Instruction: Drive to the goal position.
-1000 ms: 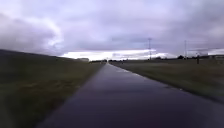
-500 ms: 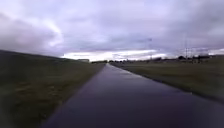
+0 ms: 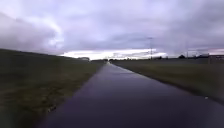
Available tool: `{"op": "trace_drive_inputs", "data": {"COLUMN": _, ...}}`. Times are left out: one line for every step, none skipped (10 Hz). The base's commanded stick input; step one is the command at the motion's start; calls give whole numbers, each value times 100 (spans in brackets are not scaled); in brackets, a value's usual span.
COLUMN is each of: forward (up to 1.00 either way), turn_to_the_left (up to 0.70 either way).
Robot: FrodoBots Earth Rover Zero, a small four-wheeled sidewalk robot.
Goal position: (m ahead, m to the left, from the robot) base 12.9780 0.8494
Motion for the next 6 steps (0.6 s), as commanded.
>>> {"op": "trace_drive_inputs", "data": {"forward": 70, "turn_to_the_left": 0}}
{"op": "trace_drive_inputs", "data": {"forward": 70, "turn_to_the_left": 0}}
{"op": "trace_drive_inputs", "data": {"forward": 70, "turn_to_the_left": 0}}
{"op": "trace_drive_inputs", "data": {"forward": 70, "turn_to_the_left": 0}}
{"op": "trace_drive_inputs", "data": {"forward": 70, "turn_to_the_left": 0}}
{"op": "trace_drive_inputs", "data": {"forward": 70, "turn_to_the_left": 0}}
